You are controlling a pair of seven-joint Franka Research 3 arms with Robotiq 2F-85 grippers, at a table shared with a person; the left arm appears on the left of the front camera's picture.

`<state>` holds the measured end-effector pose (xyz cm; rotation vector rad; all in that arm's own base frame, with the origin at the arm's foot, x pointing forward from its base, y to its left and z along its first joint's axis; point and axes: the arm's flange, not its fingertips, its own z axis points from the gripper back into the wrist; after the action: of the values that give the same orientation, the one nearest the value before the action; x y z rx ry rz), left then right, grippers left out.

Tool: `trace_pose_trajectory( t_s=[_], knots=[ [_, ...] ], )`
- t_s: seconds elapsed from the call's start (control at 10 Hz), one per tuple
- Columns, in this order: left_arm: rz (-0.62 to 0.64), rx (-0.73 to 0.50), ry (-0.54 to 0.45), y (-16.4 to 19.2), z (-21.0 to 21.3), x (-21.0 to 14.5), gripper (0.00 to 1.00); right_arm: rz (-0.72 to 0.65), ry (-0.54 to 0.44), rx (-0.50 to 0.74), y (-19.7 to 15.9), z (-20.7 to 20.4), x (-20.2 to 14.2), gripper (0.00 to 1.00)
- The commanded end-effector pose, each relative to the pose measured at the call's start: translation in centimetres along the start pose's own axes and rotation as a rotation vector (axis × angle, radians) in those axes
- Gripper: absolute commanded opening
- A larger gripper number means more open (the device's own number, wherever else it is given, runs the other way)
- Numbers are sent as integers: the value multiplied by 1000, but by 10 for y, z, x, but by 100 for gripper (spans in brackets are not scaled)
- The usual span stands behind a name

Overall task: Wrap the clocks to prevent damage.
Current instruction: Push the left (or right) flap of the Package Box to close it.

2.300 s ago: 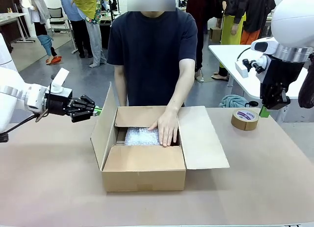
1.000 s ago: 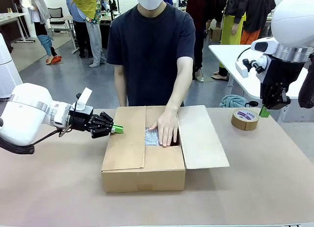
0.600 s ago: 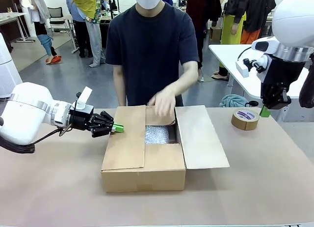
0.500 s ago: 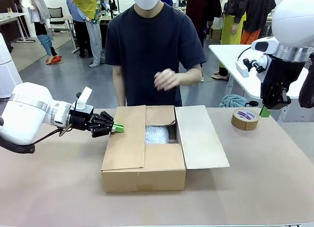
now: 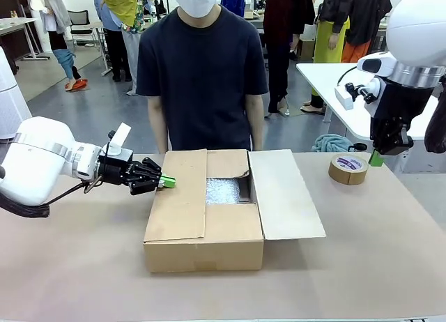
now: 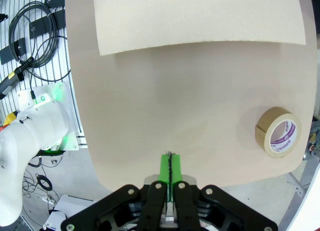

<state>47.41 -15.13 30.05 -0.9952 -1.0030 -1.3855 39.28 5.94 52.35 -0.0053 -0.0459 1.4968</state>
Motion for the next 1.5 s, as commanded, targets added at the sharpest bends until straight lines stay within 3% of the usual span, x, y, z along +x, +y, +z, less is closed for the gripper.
trace_pose_trajectory(
  t_s=[0.0,0.4,0.6,0.8,1.1,1.3,1.4],
  knots=[
    [0,0,5,-1,-1,-2,0,-1,-7,-3,0,0,0,1],
    [0,0,5,-1,-1,-2,0,0,0,0,0,0,0,1],
    [0,0,5,-1,-1,-2,0,134,-489,-52,-24,-22,-17,1],
    [0,0,5,-1,-1,-2,0,116,-724,-66,-43,-61,-36,1],
    [0,0,5,-1,-1,-2,0,55,-920,7,-62,-118,-56,1],
    [0,0,5,-1,-1,-2,0,-49,-966,33,-67,-140,-66,1],
    [0,0,5,-1,-1,-2,0,-69,-938,10,-63,-141,-68,1]
  ],
)
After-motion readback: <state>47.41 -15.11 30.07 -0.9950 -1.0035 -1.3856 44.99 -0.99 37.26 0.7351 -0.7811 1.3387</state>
